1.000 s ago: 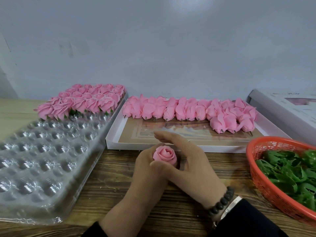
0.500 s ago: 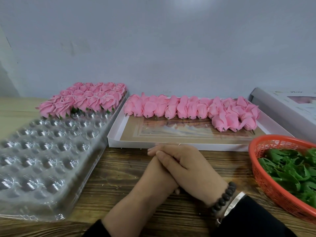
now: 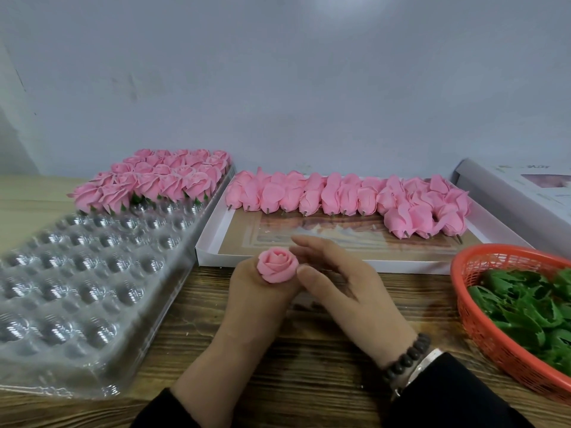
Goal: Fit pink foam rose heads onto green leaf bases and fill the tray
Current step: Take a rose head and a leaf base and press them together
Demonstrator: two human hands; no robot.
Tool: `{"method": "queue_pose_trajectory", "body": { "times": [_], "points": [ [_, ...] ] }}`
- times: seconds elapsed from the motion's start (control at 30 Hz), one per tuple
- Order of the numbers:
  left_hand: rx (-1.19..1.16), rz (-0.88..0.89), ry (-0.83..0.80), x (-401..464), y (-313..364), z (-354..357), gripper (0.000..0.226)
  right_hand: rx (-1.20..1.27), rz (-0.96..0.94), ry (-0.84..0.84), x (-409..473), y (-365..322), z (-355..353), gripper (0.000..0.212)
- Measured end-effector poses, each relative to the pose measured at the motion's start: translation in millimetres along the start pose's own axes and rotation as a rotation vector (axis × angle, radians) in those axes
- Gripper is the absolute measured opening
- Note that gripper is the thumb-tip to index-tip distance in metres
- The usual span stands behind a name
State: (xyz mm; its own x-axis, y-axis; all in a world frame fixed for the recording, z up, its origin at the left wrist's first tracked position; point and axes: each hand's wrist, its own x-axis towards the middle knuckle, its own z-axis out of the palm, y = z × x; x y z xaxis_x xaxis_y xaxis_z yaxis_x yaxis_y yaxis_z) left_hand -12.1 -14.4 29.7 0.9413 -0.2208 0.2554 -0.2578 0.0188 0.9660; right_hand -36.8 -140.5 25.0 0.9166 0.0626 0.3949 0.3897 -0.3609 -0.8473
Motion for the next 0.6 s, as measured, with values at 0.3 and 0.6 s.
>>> {"method": "queue_pose_trajectory", "body": {
  "times": [0.3, 0.6],
  "points": [
    [0.293, -0.011, -0.067, 4.9, -6.7, -3.9, 0.03, -0.145, -0.189, 0.112, 0.0, -6.0, 3.1, 0.033],
    [0.419, 0.038, -0.162, 7.9, -13.4, -7.9, 0.037, -0.202, -0.183, -0.048, 1.7, -12.0, 0.8, 0.027]
  ]
}}
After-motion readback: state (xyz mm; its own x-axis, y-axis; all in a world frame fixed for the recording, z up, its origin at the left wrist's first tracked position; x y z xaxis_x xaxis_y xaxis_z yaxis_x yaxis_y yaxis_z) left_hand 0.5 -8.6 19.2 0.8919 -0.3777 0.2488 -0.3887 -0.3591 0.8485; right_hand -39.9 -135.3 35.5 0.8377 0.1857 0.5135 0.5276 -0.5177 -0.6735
